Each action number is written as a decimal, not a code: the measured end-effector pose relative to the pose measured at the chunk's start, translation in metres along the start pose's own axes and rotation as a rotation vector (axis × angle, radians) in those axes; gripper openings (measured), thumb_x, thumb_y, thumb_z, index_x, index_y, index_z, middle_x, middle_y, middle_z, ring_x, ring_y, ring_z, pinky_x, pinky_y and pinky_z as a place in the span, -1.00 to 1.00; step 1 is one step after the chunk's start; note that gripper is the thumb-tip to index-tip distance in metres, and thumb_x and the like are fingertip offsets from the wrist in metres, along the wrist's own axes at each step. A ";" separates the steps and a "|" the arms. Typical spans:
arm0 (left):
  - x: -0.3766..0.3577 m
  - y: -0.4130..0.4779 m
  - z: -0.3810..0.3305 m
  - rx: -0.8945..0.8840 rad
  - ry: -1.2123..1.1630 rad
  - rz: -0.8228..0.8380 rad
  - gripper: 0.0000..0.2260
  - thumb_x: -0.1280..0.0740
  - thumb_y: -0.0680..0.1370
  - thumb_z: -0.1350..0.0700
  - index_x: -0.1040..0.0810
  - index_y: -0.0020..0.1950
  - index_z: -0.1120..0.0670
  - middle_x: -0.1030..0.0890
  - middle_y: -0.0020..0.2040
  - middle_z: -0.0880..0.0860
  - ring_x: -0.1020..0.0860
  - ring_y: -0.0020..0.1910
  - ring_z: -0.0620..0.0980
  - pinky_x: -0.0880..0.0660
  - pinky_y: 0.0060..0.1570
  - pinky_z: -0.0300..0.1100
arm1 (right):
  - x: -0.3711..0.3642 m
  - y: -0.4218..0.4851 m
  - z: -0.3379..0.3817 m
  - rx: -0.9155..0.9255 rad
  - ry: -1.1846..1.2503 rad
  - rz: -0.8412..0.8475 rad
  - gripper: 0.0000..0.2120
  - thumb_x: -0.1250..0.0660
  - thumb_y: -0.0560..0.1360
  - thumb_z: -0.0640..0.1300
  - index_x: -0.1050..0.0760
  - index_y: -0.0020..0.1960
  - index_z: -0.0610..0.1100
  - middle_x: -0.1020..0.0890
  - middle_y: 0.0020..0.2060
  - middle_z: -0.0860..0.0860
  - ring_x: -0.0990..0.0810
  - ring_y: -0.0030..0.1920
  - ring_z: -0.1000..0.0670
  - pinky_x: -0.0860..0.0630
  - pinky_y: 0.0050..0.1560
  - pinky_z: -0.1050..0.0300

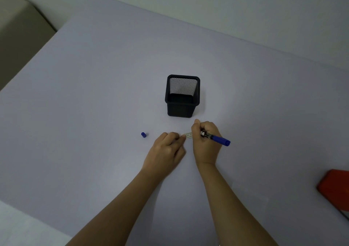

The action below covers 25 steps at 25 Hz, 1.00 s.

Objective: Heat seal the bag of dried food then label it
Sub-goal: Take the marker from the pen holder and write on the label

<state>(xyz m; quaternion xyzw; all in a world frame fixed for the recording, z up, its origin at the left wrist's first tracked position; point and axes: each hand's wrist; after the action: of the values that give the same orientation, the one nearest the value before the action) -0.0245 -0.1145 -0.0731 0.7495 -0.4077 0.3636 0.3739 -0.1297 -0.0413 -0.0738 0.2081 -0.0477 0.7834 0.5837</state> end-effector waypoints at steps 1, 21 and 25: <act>0.000 0.000 0.000 -0.002 0.003 -0.001 -0.74 -0.23 0.52 0.14 -0.63 0.08 0.22 -0.59 -0.14 0.08 -0.51 -0.27 -0.01 -0.49 -0.23 -0.21 | 0.000 0.000 0.000 0.004 -0.001 0.000 -0.65 -0.24 0.50 -0.09 -0.36 -0.40 -0.25 -0.41 -0.49 -0.05 -0.39 -0.46 -0.04 -0.35 -0.42 0.27; 0.001 -0.001 0.000 -0.003 0.005 -0.006 -0.75 -0.24 0.52 0.15 -0.63 0.08 0.21 -0.60 -0.14 0.08 -0.51 -0.27 -0.01 -0.47 -0.20 -0.23 | -0.001 -0.002 0.000 0.032 0.017 0.036 -0.64 -0.19 0.49 -0.02 -0.39 -0.39 -0.22 -0.43 -0.48 -0.02 -0.37 -0.45 0.11 -0.34 -0.41 0.39; 0.001 0.000 -0.001 -0.009 0.009 -0.009 -0.75 -0.24 0.52 0.15 -0.63 0.08 0.21 -0.59 -0.15 0.08 -0.51 -0.27 -0.02 -0.47 -0.21 -0.23 | 0.000 -0.002 0.001 0.033 0.024 0.019 -0.64 -0.21 0.49 -0.04 -0.40 -0.39 -0.24 -0.45 -0.48 -0.05 -0.40 -0.43 0.04 -0.35 -0.40 0.44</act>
<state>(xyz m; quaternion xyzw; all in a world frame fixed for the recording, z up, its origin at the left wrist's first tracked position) -0.0242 -0.1143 -0.0716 0.7482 -0.4041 0.3632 0.3807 -0.1274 -0.0414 -0.0730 0.2080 -0.0298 0.7921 0.5730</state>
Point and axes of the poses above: each hand's wrist, its own y-axis towards the middle knuckle, its own x-axis out of the back of the hand, z = x × y
